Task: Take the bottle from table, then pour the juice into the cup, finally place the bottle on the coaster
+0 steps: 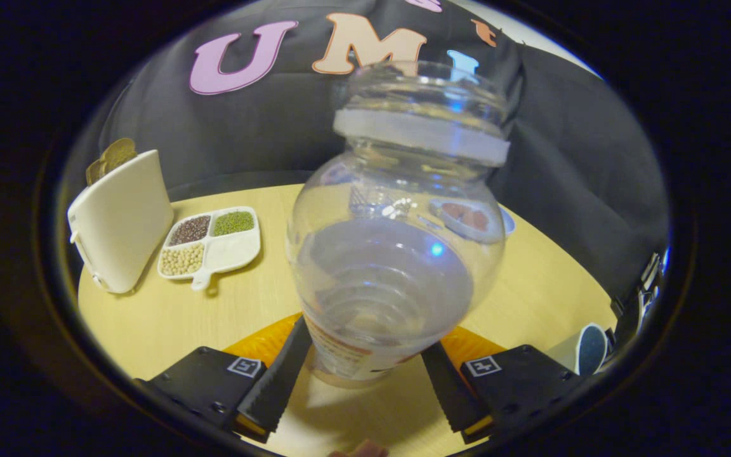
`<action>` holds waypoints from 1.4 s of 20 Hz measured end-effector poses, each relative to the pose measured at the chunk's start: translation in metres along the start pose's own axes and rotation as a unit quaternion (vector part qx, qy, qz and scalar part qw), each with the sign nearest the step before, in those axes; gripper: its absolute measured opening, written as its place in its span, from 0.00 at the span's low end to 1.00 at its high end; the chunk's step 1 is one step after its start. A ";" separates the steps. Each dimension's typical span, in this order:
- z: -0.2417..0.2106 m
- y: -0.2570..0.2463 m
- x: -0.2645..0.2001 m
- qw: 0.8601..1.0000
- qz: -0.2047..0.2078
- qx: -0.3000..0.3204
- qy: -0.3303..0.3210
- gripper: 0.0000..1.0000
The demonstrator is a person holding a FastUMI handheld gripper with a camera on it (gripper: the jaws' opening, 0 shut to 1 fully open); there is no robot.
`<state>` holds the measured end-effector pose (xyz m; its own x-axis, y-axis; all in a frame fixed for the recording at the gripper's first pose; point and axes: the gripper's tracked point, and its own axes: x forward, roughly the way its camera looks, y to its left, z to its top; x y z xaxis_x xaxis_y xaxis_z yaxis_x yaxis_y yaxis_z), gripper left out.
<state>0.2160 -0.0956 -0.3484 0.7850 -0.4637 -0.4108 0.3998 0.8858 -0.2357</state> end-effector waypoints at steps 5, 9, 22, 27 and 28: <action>-0.002 -0.005 -0.010 1.000 0.000 0.008 0.000 0.99; -0.010 -0.007 -0.024 1.000 0.008 0.003 0.008 0.99; -0.006 -0.023 -0.121 0.994 0.107 -0.035 0.001 0.99; 0.048 -0.046 -0.165 0.989 0.138 -0.043 -0.041 0.99; 0.058 -0.048 -0.175 0.987 0.149 -0.038 -0.050 0.99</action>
<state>0.0871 -0.0556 -0.2143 0.9068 -0.1760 -0.3830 0.1112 0.9764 -0.1853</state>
